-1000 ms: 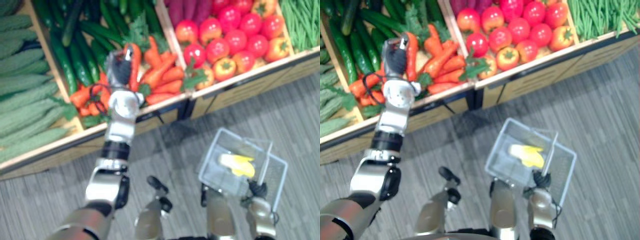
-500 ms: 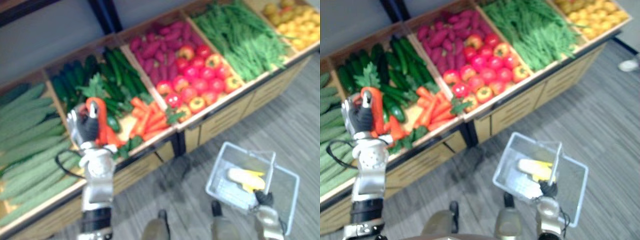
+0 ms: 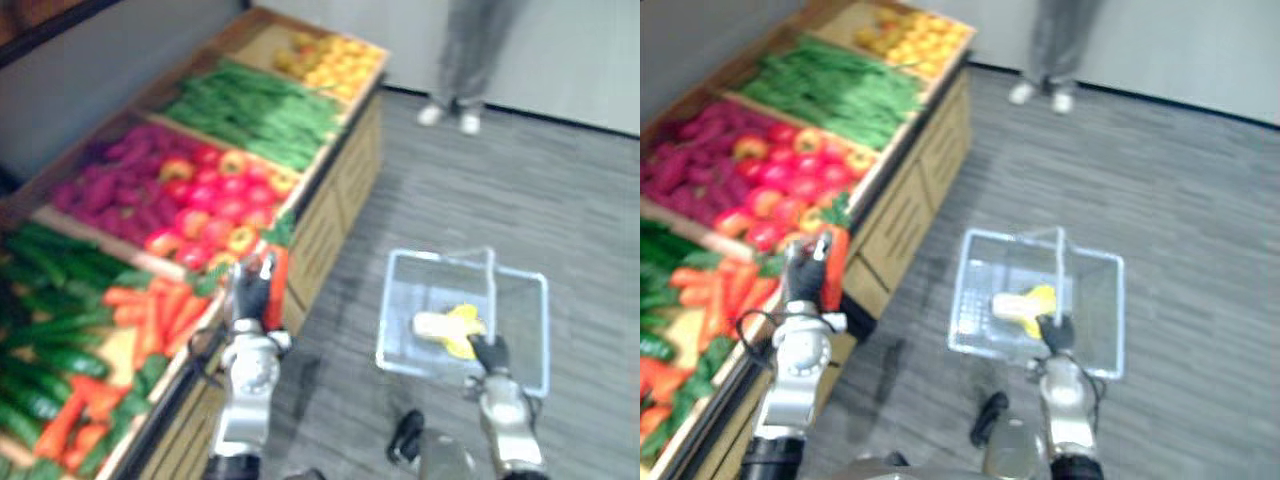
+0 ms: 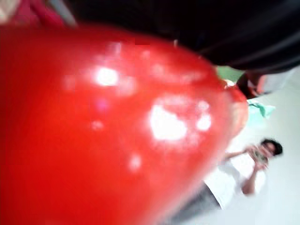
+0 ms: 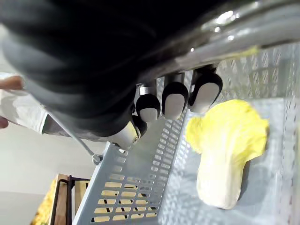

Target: Pick vegetable in the basket

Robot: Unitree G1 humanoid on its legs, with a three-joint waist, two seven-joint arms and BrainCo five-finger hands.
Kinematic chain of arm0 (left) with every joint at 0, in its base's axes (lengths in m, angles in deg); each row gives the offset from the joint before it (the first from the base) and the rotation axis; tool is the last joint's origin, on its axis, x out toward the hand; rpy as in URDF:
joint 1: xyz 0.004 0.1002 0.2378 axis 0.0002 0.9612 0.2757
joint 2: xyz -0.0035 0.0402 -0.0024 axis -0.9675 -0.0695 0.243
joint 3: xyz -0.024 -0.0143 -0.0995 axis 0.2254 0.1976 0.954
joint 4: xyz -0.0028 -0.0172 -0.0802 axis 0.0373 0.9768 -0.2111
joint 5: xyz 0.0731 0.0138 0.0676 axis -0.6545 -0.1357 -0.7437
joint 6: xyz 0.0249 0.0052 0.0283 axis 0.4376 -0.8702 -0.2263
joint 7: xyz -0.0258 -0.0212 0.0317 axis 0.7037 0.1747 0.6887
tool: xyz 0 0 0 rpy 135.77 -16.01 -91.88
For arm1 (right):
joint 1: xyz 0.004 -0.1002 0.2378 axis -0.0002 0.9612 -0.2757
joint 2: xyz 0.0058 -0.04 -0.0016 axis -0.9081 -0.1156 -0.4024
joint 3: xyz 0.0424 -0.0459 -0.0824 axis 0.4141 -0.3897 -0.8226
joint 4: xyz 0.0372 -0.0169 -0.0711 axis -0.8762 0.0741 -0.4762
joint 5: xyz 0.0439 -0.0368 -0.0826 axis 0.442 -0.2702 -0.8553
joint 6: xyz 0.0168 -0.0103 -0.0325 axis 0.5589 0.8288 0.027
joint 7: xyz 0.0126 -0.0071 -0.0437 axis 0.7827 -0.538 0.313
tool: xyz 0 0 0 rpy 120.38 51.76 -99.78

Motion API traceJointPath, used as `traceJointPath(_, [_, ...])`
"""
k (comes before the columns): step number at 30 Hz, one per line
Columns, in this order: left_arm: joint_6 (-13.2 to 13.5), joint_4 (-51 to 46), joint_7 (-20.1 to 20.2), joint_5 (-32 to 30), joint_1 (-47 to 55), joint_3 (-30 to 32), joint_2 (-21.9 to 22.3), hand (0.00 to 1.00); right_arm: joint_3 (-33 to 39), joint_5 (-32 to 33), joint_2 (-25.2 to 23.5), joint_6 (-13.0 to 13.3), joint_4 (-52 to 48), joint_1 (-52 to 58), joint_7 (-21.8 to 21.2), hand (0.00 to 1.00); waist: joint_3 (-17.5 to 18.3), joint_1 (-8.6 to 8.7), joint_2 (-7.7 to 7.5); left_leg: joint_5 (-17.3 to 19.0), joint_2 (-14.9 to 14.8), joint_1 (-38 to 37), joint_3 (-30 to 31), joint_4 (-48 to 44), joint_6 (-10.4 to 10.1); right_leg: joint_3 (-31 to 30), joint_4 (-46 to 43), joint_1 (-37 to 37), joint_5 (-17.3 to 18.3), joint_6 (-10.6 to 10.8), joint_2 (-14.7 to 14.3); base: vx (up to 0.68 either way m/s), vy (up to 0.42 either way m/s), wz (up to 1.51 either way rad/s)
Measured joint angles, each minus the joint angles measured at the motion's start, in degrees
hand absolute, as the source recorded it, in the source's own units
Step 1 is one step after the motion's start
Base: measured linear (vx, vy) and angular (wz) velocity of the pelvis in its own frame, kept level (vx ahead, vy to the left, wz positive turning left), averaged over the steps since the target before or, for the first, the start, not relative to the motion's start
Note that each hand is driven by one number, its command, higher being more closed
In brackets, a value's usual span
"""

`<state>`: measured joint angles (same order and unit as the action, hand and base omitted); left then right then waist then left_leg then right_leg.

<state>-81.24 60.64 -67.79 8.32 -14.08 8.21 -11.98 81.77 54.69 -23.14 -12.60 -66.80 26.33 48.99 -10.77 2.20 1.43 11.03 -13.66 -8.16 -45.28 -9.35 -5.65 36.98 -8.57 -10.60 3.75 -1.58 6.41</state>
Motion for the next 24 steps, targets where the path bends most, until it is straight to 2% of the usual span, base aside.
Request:
traceJointPath(1, [0.60, 1.24, 0.49, 0.13, 0.50, -0.48, 0.33, 1.00, -1.45, 0.02, 0.03, 0.00, -0.02, -0.33, -0.19, 1.00, 0.42, -0.97, 1.03, -0.47, -1.68, -0.42, -1.14, 0.05, 0.48, 0.74, 1.50, 0.77, 2.08, 1.24, -1.54, 0.06, -0.276, -1.63])
traceJointPath(2, [1.05, 3.86, 1.42, 0.60, 1.18, -1.95, 1.39, 1.00, -4.21, 0.10, 0.17, -0.06, -1.40, -0.43, -0.76, 1.00, 0.33, -0.73, 1.63, 0.29, -6.37, 0.18, -1.17, -6.03, -0.81, -0.94, -8.79, -0.47, 4.75, -1.70, -0.53, 0.07, -0.188, -1.10])
traceJointPath(3, [1.07, 4.66, 1.92, 0.90, 1.30, -2.36, 1.01, 1.00, -5.60, 0.15, -0.28, -0.12, -1.87, -0.13, -1.18, 1.00, 0.25, -0.02, -1.11, 0.62, -6.29, 0.31, -1.38, -11.56, -0.99, -3.45, -11.02, 0.76, 6.70, -1.43, 1.92, 0.10, -0.305, -1.36])
traceJointPath(4, [0.91, 7.79, 2.21, 2.45, 2.43, -2.32, 1.72, 1.00, -8.52, 0.54, -0.06, -0.39, -2.25, -0.55, -2.05, 1.00, -0.37, -0.34, -1.69, 0.01, -11.19, 2.67, 1.69, -24.49, 4.83, -9.26, -10.62, 1.48, 7.41, -1.44, -1.64, 0.05, -0.329, -1.76])
traceJointPath(5, [0.88, 10.23, 2.55, 2.81, 4.21, -2.56, 3.16, 1.00, -11.51, 0.62, 0.82, -0.39, -3.34, -0.65, -2.62, 1.00, 0.20, -1.78, -1.38, 1.94, -9.99, 7.28, 11.23, -32.50, 4.76, -14.16, -7.10, 2.31, 5.52, -2.02, -4.56, 0.07, -0.351, -2.10])
traceJointPath(6, [0.88, 10.76, 2.53, 2.84, 4.83, -2.99, 3.46, 1.00, -12.61, 0.62, 1.39, -0.38, -4.20, -0.80, -2.97, 1.00, 0.22, -2.51, -1.36, 2.63, -7.40, 9.46, 16.32, -33.30, 4.02, -16.51, -5.26, 2.56, 4.61, -1.83, -5.53, 0.11, -0.229, -2.30])
traceJointPath(8, [0.86, 12.45, 2.53, 2.93, 5.66, -4.77, 3.39, 1.00, -14.63, 0.73, 2.21, 0.02, -5.14, -1.63, -4.39, 1.00, 0.14, -3.20, -1.35, 6.14, 1.01, 14.44, 29.50, -26.96, 1.96, -21.89, 0.84, 5.56, 2.09, -0.79, -8.25, 0.20, -0.072, -1.79])
traceJointPath(10, [0.88, 12.55, 2.47, 2.97, 5.64, -6.96, 3.37, 1.00, -14.72, 2.09, 3.22, 0.02, -5.35, -1.46, -5.03, 1.00, 0.21, -3.12, -1.35, 6.13, 4.31, 14.64, 33.54, -17.53, 1.69, -23.68, 2.63, 8.34, 0.67, -2.35, -9.30, 0.22, -0.032, -0.93])
traceJointPath(12, [0.91, 13.22, 2.49, 4.06, 5.09, -9.19, 3.61, 1.00, -14.70, 2.94, 4.67, -0.04, -6.42, -0.87, -6.06, 1.00, 0.37, -3.03, -1.12, 1.75, 5.33, 13.95, 32.56, -9.85, 2.82, -24.65, 3.11, 10.37, 0.66, -2.37, -9.68, 0.23, 0.004, -0.55])
traceJointPath(14, [0.86, 16.14, 2.60, 4.15, 3.19, -12.06, 3.61, 1.00, -14.73, 3.00, 5.66, -0.02, -10.78, 1.71, -6.69, 1.00, 0.94, -2.22, -0.32, -6.00, 6.38, 12.65, 31.76, -2.14, 3.36, -25.05, 3.79, 11.34, 0.72, -2.31, -9.82, 0.23, 0.090, -0.26])
traceJointPath(15, [0.85, 16.93, 2.64, 4.15, 2.67, -12.58, 3.61, 1.00, -14.74, 3.07, 5.51, -0.01, -11.56, 2.28, -6.87, 1.00, 1.17, -2.14, -0.45, -6.20, 6.78, 11.98, 31.51, -0.57, 3.30, -25.26, 4.02, 11.34, 0.78, -2.24, -9.60, 0.17, 0.127, -0.21])
traceJointPath(17, [0.69, 19.60, 3.04, 4.01, 0.98, -14.56, 3.58, 1.00, -14.88, 4.73, 5.12, -0.01, -14.63, 4.03, -7.68, 1.00, 1.64, -1.55, -0.92, -9.04, 9.15, 8.65, 30.21, 6.58, 4.17, -26.33, 4.50, 11.38, 1.14, -1.59, -8.17, 0.14, 0.156, -0.08])
traceJointPath(19, [0.43, 20.94, 3.09, 3.88, 0.58, -15.13, 3.40, 1.00, -14.89, 5.27, 4.40, -0.01, -15.82, 5.30, -8.40, 1.00, 1.93, -0.96, -1.12, -9.43, 10.12, 7.37, 30.21, 8.16, 4.46, -26.32, 5.09, 12.22, 1.20, -1.26, -7.45, 0.10, 0.133, 0.05])
traceJointPath(24, [-0.92, 24.33, 3.10, 3.82, -1.88, -15.40, 3.02, 1.00, -16.22, 8.07, 3.17, 0.02, -17.85, 7.52, -10.49, 1.00, 2.93, -0.90, -1.71, -9.50, 11.20, 6.91, 30.40, 8.87, 4.58, -26.36, 7.97, 13.85, 0.25, 0.17, -6.65, 0.06, 0.075, 0.04])
